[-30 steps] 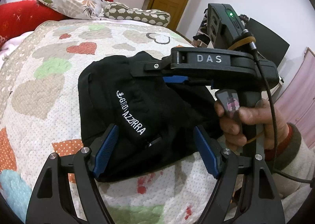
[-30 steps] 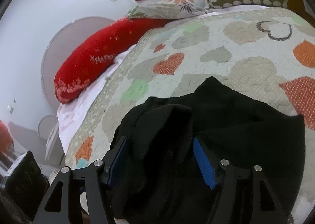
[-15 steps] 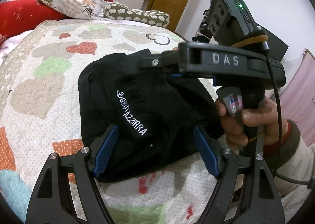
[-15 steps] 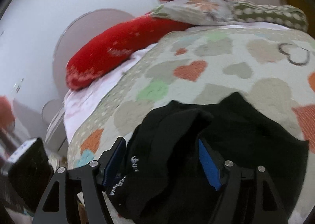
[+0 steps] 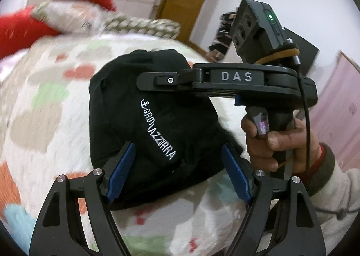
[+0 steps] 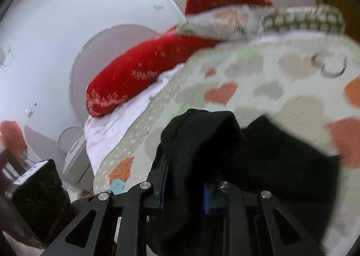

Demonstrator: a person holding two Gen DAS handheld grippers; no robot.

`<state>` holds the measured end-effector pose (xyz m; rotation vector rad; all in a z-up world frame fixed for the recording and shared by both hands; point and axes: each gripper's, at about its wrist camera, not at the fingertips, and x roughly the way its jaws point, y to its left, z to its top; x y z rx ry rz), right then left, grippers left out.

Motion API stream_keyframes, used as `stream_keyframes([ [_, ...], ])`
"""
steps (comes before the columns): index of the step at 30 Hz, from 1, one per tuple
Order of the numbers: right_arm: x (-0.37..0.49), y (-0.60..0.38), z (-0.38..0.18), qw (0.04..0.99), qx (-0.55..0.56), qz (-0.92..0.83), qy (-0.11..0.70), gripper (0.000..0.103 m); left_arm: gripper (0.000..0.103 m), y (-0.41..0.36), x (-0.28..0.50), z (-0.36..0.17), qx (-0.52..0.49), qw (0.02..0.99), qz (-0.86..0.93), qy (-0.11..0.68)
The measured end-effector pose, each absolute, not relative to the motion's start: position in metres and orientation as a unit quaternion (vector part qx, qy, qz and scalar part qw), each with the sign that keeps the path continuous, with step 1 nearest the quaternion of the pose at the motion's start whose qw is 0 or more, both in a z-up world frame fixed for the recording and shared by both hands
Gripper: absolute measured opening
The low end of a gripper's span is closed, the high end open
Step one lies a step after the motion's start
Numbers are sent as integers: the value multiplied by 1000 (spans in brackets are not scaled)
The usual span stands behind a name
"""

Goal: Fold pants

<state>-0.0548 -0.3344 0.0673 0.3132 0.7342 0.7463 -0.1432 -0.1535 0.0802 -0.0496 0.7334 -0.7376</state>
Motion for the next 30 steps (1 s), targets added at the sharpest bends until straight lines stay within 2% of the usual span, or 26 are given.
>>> stream_keyframes([
  [5,-67,-385,69,885,132,274,351,22,79,-167,-150,89,-21,863,-374,339],
  [10,-46,-418,8,855,165,202,448,27,79,-170,-136,66,-18,856,-338,390],
  [12,-51,-430,12,848,205,212,440,32,79,-169,-134,65,-11,859,-326,394],
  [14,-56,-438,26,859,197,197,430,38,79,-166,-132,71,-10,864,-323,386],
  [19,-73,-442,70,891,170,205,368,39,79,-170,-114,84,-18,874,-311,372],
  [21,-70,-431,76,890,153,225,367,39,79,-181,-104,83,-15,875,-301,378],
  [30,-26,-387,35,882,85,201,417,39,79,-209,-96,48,25,868,-283,408],
])
